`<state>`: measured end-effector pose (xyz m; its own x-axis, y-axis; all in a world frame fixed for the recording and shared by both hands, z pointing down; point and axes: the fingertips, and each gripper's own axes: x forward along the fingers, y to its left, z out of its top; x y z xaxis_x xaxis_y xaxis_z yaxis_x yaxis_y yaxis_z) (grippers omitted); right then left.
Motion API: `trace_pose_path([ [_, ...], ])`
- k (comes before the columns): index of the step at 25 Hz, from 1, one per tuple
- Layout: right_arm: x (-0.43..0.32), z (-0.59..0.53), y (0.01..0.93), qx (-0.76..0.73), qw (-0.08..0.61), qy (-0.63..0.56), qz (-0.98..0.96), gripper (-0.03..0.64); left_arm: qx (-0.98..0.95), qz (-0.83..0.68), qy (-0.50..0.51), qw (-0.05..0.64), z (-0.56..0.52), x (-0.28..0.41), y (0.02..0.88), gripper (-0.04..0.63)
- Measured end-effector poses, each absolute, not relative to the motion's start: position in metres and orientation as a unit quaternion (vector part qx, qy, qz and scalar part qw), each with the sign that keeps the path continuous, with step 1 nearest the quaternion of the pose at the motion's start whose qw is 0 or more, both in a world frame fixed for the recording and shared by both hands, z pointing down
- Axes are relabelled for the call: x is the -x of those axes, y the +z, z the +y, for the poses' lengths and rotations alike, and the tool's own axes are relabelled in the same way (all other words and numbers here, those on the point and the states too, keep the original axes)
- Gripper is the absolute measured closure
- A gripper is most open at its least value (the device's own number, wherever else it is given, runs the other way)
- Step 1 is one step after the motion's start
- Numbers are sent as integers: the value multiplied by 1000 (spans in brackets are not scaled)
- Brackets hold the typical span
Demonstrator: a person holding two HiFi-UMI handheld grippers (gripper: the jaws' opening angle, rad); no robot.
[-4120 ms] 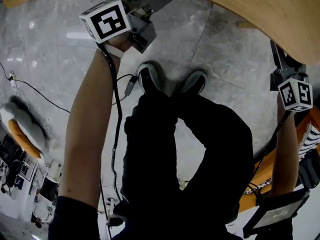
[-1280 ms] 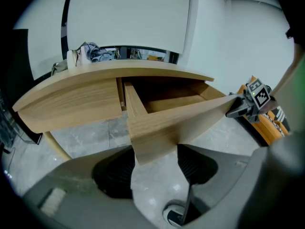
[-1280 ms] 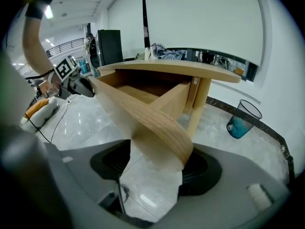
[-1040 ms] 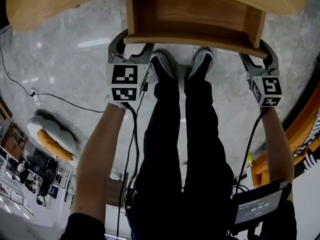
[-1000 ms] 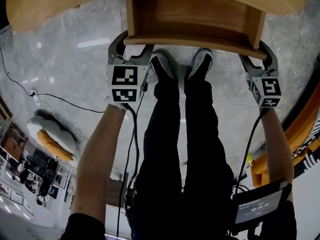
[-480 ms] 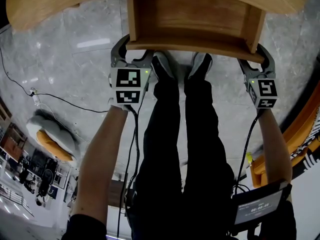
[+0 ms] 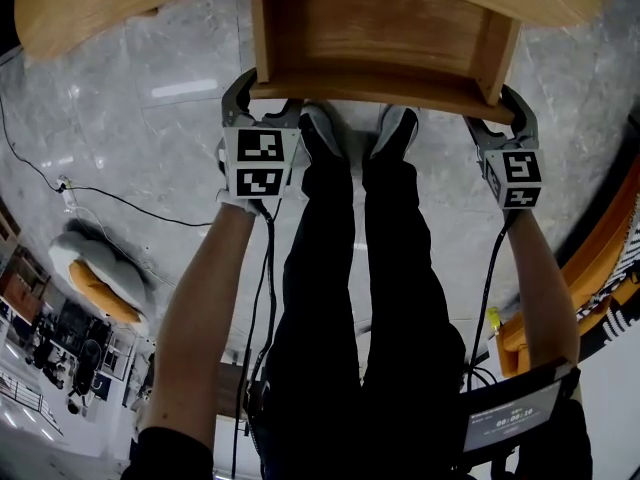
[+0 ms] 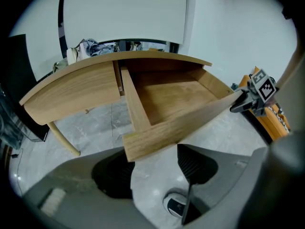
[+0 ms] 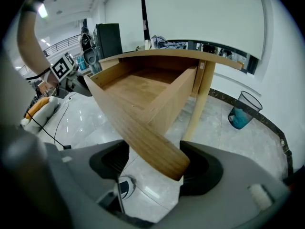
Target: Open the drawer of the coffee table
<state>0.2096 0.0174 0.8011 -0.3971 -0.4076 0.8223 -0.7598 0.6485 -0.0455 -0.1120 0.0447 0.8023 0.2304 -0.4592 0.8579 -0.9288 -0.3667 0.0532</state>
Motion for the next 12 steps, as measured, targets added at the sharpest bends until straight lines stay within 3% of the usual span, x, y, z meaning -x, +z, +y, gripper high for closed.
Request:
trace_pose_path([
  [5, -210, 19, 803, -356, 409, 243, -804, 293, -718, -469, 415, 304, 50, 113, 809, 305],
  [12, -222, 52, 797, -291, 454, 276, -796, 287, -671, -481, 456, 333, 76, 150, 810, 305],
])
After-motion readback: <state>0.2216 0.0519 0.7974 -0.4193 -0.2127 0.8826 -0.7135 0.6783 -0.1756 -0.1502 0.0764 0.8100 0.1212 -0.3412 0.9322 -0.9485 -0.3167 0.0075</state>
